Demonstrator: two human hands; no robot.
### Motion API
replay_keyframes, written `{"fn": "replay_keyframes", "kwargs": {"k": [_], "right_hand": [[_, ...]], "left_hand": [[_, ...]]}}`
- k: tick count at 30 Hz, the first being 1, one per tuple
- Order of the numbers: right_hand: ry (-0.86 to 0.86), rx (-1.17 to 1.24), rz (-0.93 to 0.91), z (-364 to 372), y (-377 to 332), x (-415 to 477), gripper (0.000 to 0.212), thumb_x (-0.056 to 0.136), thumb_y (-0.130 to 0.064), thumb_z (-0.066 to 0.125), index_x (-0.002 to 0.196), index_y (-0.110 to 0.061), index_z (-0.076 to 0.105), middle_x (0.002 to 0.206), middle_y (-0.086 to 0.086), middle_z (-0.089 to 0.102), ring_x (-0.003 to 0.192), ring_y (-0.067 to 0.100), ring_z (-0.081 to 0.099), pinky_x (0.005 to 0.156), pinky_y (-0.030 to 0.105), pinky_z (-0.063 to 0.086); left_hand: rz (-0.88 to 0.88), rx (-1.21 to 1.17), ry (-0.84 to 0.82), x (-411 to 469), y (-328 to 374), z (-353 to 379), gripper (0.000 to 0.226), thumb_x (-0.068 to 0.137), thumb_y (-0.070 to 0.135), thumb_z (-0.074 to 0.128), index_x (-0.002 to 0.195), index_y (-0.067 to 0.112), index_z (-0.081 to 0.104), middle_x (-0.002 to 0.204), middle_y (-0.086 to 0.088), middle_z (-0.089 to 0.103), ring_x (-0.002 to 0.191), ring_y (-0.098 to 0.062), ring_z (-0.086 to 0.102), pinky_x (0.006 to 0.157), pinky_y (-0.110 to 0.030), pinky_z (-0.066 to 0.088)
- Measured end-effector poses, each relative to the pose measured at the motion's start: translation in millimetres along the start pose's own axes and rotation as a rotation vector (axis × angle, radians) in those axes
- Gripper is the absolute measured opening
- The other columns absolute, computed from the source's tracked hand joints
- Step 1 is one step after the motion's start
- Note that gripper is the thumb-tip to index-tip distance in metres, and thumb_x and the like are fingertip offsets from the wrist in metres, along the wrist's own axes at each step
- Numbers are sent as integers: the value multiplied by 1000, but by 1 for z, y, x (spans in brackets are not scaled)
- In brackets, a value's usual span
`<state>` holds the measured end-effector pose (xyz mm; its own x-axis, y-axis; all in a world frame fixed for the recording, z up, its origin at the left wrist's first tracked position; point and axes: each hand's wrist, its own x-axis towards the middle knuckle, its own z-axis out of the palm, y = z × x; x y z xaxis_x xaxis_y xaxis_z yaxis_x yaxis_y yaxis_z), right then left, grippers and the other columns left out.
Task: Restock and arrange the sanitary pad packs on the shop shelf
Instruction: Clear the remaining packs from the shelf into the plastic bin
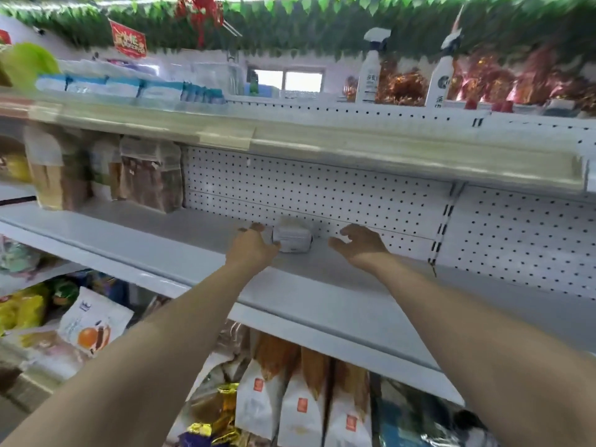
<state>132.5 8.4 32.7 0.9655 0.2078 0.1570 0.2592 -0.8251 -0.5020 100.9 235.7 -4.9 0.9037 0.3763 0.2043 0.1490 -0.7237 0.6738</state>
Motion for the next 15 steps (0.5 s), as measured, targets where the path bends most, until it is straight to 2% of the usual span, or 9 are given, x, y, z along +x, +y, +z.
{"fn": "replay_keyframes", "kwargs": {"k": [4, 6, 7, 8, 9, 10, 11, 12, 15], "right_hand": [[-9, 25, 58, 19, -18, 36, 63, 100, -54, 50, 147, -11, 47, 151, 5, 48, 136, 23, 47, 103, 27, 35], [-10, 90, 113, 30, -26, 53, 64, 99, -56, 51, 145, -10, 49, 145, 6, 52, 131, 26, 52, 105, 31, 38], [-3, 133, 150, 35, -29, 61, 57, 98, -56, 53, 135, -13, 57, 133, 6, 59, 121, 26, 57, 102, 34, 43], [3, 163, 193, 41, -30, 71, 42, 97, -56, 54, 112, -17, 65, 111, 4, 63, 102, 24, 61, 94, 35, 47], [9, 187, 214, 46, -32, 78, 36, 97, -55, 55, 84, -21, 59, 88, 1, 57, 81, 21, 57, 85, 34, 47], [9, 213, 254, 51, -36, 83, 44, 97, -53, 55, 69, -21, 46, 74, 0, 48, 71, 20, 50, 79, 34, 46], [18, 238, 288, 55, -39, 87, 49, 96, -52, 56, 65, -18, 39, 70, 1, 44, 69, 22, 48, 76, 36, 46], [34, 276, 318, 59, -42, 90, 49, 95, -51, 57, 66, -16, 39, 70, 3, 46, 72, 24, 50, 77, 39, 50], [38, 410, 388, 71, -45, 98, 45, 94, -52, 59, 79, -10, 52, 85, 9, 56, 80, 25, 54, 95, 47, 55]], "left_hand": [[19, 14, -63, 53, -14, 8, 63, 97, 54, 53, 146, 17, 41, 146, -17, 46, 136, -35, 43, 108, -37, 38], [56, 17, -90, 74, -17, 14, 62, 99, 56, 48, 145, 16, 43, 145, -15, 51, 135, -33, 46, 109, -36, 36], [67, 1, -103, 84, -18, 18, 62, 99, 57, 46, 145, 16, 44, 144, -14, 53, 134, -33, 47, 108, -36, 37], [71, -23, -117, 92, -20, 23, 61, 99, 58, 45, 144, 17, 45, 142, -14, 55, 133, -33, 48, 107, -36, 38], [73, -49, -128, 99, -23, 28, 60, 99, 58, 44, 143, 18, 46, 140, -13, 57, 133, -34, 48, 106, -37, 40], [71, -69, -139, 106, -25, 33, 60, 99, 58, 43, 143, 18, 47, 138, -14, 58, 133, -35, 47, 106, -39, 41], [70, -81, -148, 111, -27, 38, 58, 100, 57, 43, 142, 17, 48, 137, -14, 59, 132, -36, 46, 106, -40, 42], [73, -85, -153, 116, -28, 42, 57, 101, 56, 41, 141, 17, 50, 135, -15, 60, 131, -36, 47, 105, -41, 42], [104, -83, -136, 125, -29, 52, 52, 102, 55, 35, 125, 16, 61, 123, -16, 66, 118, -36, 55, 94, -37, 45]]}}
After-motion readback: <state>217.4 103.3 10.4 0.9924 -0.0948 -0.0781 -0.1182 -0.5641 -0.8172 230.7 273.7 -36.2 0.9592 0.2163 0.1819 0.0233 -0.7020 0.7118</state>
